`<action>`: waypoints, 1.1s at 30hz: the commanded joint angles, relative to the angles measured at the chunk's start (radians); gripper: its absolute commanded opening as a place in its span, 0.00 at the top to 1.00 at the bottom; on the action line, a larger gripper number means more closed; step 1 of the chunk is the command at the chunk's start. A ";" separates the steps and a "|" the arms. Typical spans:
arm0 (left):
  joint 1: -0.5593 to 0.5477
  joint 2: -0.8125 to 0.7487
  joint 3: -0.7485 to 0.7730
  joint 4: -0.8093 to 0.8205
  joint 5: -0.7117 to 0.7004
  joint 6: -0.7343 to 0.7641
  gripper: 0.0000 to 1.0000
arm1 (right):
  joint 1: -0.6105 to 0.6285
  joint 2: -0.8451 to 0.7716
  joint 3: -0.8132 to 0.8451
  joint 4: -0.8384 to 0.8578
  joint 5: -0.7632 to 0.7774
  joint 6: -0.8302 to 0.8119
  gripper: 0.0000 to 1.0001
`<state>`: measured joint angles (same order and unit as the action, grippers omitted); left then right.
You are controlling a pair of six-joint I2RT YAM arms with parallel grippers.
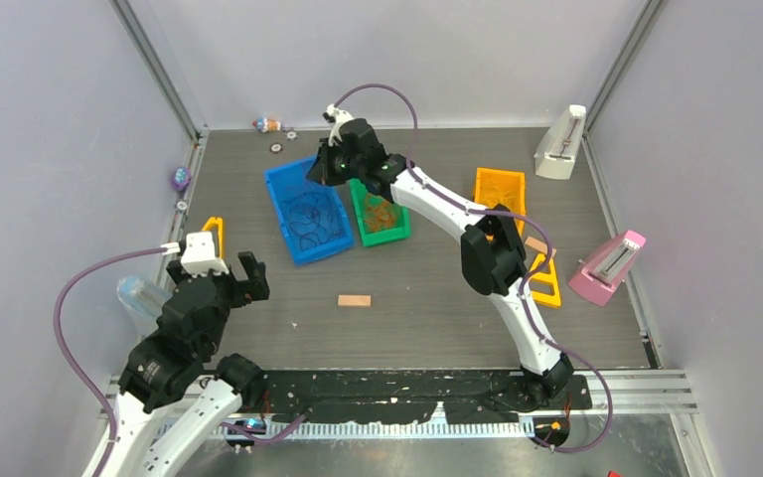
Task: Untangle the cables
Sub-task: Place the cable in the bin.
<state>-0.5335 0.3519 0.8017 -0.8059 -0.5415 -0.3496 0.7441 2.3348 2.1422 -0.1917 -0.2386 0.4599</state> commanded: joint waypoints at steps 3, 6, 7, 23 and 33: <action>0.006 0.020 -0.016 0.032 -0.004 0.009 0.00 | 0.012 0.001 0.020 -0.045 0.076 -0.048 0.85; 0.007 0.032 -0.016 0.035 0.006 0.008 0.00 | 0.014 -0.001 0.013 -0.049 0.058 -0.056 0.53; 0.006 0.036 -0.018 0.038 0.010 0.005 0.00 | 0.014 -0.007 0.012 -0.049 0.051 -0.059 0.48; 0.006 0.082 -0.152 0.167 0.115 -0.122 0.00 | -0.102 -0.530 -0.494 0.060 -0.022 -0.170 0.12; 0.006 0.137 -0.273 0.365 0.063 -0.126 0.00 | -0.385 -1.055 -1.074 0.160 -0.010 -0.190 0.13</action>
<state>-0.5335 0.4641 0.5484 -0.6025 -0.4252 -0.4721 0.3973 1.4124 1.2274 -0.0780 -0.2852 0.3073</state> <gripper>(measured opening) 0.994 0.874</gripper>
